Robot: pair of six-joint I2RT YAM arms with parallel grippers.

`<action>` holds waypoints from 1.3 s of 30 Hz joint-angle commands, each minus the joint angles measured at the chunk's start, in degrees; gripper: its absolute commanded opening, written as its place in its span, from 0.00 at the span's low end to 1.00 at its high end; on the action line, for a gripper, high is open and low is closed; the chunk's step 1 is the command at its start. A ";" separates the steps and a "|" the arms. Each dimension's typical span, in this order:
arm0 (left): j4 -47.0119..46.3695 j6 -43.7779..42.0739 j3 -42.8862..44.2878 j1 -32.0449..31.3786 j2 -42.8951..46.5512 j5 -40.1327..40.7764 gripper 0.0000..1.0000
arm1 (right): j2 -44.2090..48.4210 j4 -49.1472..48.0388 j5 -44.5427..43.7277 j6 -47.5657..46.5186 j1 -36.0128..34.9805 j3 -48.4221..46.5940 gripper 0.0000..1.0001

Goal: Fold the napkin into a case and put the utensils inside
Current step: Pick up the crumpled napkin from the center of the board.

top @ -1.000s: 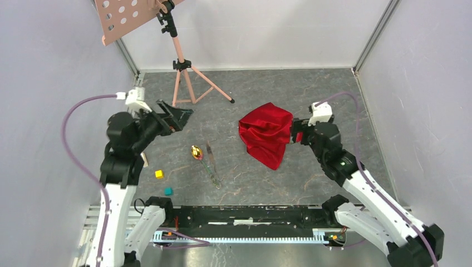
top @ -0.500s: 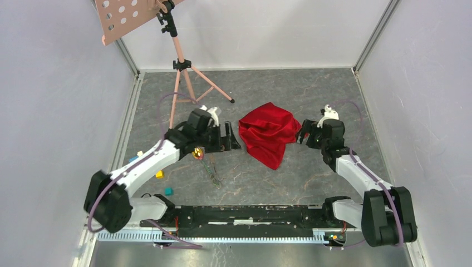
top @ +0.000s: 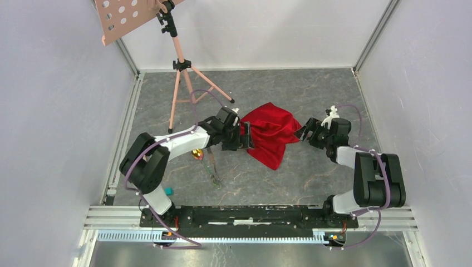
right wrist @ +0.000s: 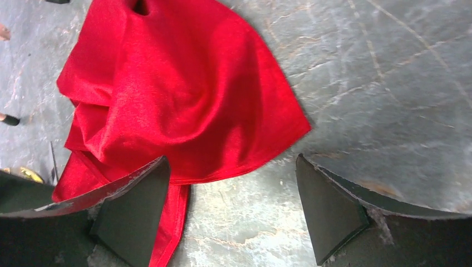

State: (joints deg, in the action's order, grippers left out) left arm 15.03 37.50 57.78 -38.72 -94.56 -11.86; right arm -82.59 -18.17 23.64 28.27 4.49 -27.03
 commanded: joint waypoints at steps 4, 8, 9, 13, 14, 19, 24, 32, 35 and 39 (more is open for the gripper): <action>-4.59 2.75 6.11 -1.40 -7.77 2.87 0.84 | -4.95 -6.55 4.81 0.95 -4.05 -2.09 0.86; -5.05 3.18 7.26 -1.58 -10.56 3.86 0.72 | -7.15 -5.71 2.62 0.74 -6.57 -3.81 0.77; -5.21 3.38 7.26 -1.62 -10.95 4.02 0.70 | -7.99 -5.40 2.47 0.55 -7.14 -4.64 0.74; -5.72 3.73 6.67 -1.78 -11.01 4.97 0.60 | -10.67 -3.86 2.60 -0.66 -9.15 -8.01 0.49; -5.71 3.60 6.65 -1.84 -10.86 5.03 0.59 | -10.86 -3.52 2.80 -0.99 -9.50 -8.51 0.41; -4.42 2.18 6.18 -2.15 -8.98 5.03 0.63 | -6.45 0.81 0.41 -3.98 -9.79 -8.39 0.01; -4.91 1.91 2.83 -2.41 -4.94 4.94 0.82 | 1.01 6.13 -2.83 -6.04 -9.79 -7.96 0.00; -12.90 4.52 -6.94 -5.16 1.60 3.46 0.95 | 9.33 9.96 -3.95 -0.04 -8.72 -6.31 0.00; -18.63 6.64 -10.77 -7.07 2.69 4.14 0.92 | 10.21 10.33 -2.70 2.39 -8.26 -6.63 0.00; -21.62 8.14 -11.67 -7.60 1.47 4.54 0.85 | 11.55 10.53 -1.85 3.20 -7.97 -7.38 0.00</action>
State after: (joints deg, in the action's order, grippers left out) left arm 0.23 42.00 46.65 -45.84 -93.65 -8.03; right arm -73.32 -7.70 20.86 29.19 -3.79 -33.63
